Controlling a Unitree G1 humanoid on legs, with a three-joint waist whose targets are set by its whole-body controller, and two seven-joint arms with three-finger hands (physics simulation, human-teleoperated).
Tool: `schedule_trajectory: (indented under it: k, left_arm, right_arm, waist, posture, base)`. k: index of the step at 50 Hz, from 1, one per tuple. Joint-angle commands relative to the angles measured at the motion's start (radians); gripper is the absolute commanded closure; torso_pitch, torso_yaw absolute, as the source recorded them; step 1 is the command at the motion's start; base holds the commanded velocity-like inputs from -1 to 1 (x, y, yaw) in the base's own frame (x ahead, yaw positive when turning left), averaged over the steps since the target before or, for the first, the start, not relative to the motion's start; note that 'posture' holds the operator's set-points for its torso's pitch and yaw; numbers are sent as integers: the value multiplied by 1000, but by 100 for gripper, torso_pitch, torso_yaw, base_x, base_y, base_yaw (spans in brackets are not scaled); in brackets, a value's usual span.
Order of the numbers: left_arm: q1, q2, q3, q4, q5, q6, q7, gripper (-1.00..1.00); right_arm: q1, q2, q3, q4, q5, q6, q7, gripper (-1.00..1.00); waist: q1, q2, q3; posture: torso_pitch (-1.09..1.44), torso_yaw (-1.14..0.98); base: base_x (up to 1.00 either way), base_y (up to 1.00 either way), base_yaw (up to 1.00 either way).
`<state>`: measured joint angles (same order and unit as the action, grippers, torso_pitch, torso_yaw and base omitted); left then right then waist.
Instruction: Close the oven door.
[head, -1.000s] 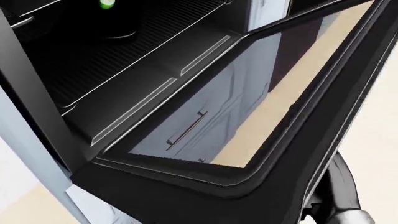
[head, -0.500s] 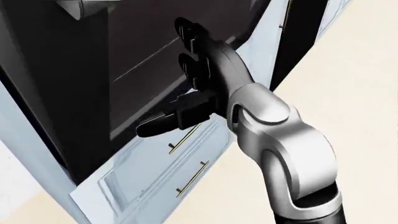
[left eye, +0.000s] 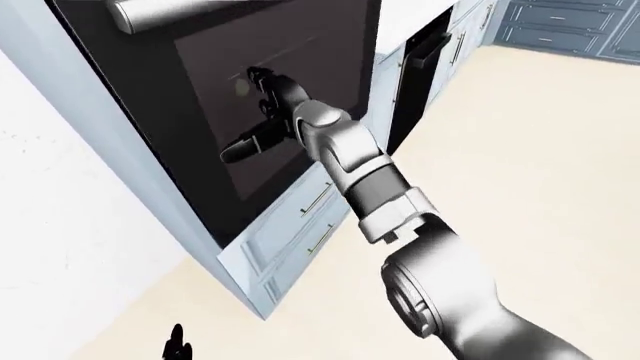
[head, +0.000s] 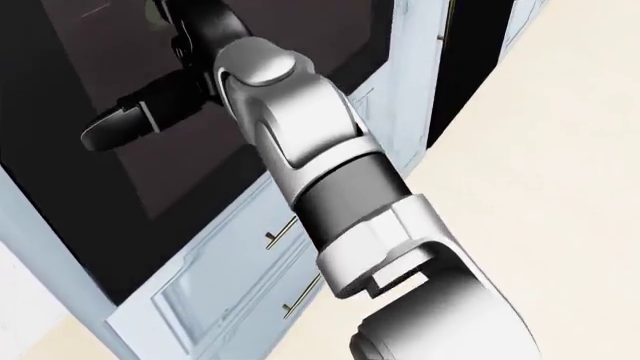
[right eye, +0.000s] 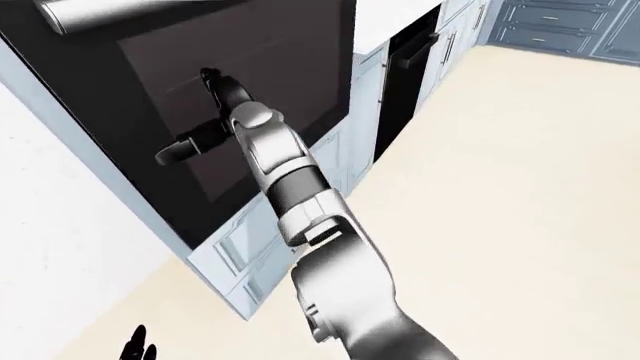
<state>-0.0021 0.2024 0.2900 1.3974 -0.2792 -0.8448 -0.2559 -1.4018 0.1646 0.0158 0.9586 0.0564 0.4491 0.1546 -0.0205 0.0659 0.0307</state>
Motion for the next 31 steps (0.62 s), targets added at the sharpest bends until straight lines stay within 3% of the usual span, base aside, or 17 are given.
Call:
schedule_trajectory:
  k: [1,14,31]
  left_arm:
    - [-5,14,6,-16,-8,-26,0,-100]
    - [-2,14,7,-16,-15,-26,-6,-100]
    - [-2,17,11,-16,-24,-25,-14,-100]
  right_arm:
    - [-50,11,-2,-25,-1,-49,-3,-100]
    - [-48,134,38,71,-73,-110,-1,-100]
    - [-122,229,13,198,-117,-171,-24,-100]
  waist:
    - [-1,10,-20]
    - [-1,21,-18]
    - [-3,31,-18]
  posture:
    - [0,0]
    - [0,0]
    - [0,0]
  base:
    - [0,0,0]
    - [0,0,0]
    - [0,0,0]
